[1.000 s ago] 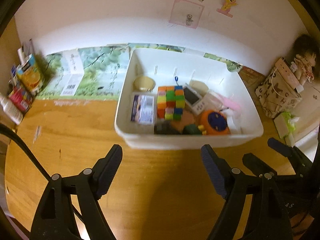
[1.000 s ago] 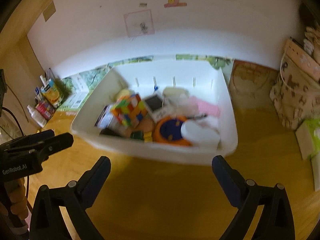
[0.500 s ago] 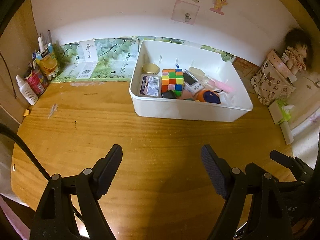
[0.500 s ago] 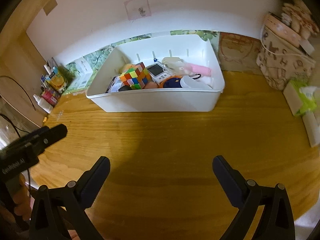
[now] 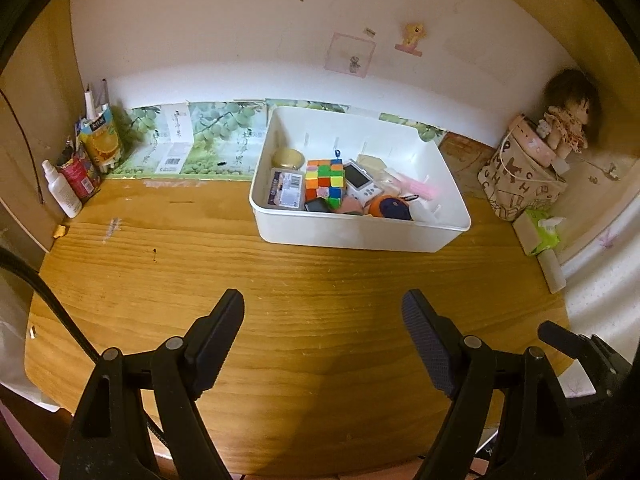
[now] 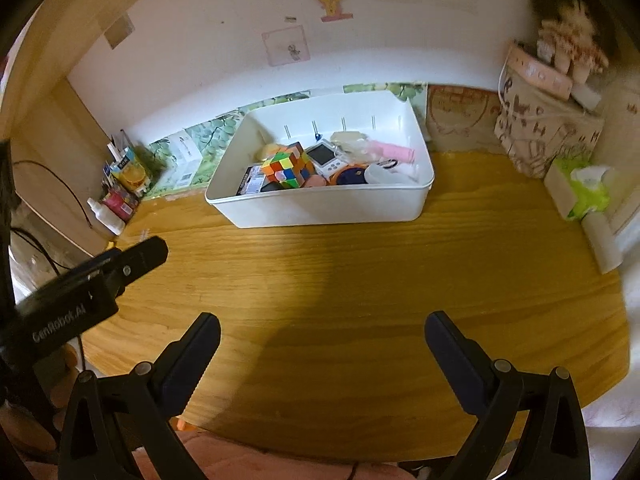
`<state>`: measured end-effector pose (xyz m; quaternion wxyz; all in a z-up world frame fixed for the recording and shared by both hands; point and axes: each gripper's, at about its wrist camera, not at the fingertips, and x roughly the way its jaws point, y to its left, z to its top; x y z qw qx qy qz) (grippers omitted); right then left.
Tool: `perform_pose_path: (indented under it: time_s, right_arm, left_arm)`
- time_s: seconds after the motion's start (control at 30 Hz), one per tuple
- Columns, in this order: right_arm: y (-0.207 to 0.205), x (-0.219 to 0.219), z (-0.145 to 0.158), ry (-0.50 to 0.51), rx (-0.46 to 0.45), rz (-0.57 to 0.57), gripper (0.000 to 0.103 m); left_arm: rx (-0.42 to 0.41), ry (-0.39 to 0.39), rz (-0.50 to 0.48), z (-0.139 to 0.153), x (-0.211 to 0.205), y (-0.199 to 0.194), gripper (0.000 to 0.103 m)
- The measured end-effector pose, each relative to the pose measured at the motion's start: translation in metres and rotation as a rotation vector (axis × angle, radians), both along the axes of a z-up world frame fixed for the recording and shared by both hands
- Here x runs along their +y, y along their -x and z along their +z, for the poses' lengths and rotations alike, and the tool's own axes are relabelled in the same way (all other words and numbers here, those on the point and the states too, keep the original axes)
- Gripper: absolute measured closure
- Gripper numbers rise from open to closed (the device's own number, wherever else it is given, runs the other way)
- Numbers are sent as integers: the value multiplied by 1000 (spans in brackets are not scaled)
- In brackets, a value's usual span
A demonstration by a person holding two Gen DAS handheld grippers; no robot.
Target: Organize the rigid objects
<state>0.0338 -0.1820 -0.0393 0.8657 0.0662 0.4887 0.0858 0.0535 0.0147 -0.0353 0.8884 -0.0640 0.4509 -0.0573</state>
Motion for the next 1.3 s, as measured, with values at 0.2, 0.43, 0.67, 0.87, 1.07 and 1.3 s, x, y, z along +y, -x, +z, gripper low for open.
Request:
perform_pose_path:
  time_s: [0.2, 0.43, 0.67, 0.87, 1.07, 1.3]
  right_arm:
    - [6, 5, 4, 29, -39, -5, 1]
    - [2, 10, 3, 63, -47, 3, 0]
    - [0, 9, 6, 75, -66, -4, 0]
    - [1, 12, 10, 92, -89, 1, 0]
    - [4, 10, 14, 94, -110, -12, 0]
    - [8, 9, 16, 91, -125, -14, 0]
  left_arm:
    - [-42, -39, 45, 6, 1, 4, 3]
    - [-124, -92, 69, 17, -5, 10, 1]
    - [-158, -112, 86, 21, -4, 13, 1]
    - [-177, -128, 88, 24, -8, 17, 1]
    - [-185, -131, 85, 25, -9, 20, 1]
    - [-224, -146, 60, 30, -16, 29, 1]
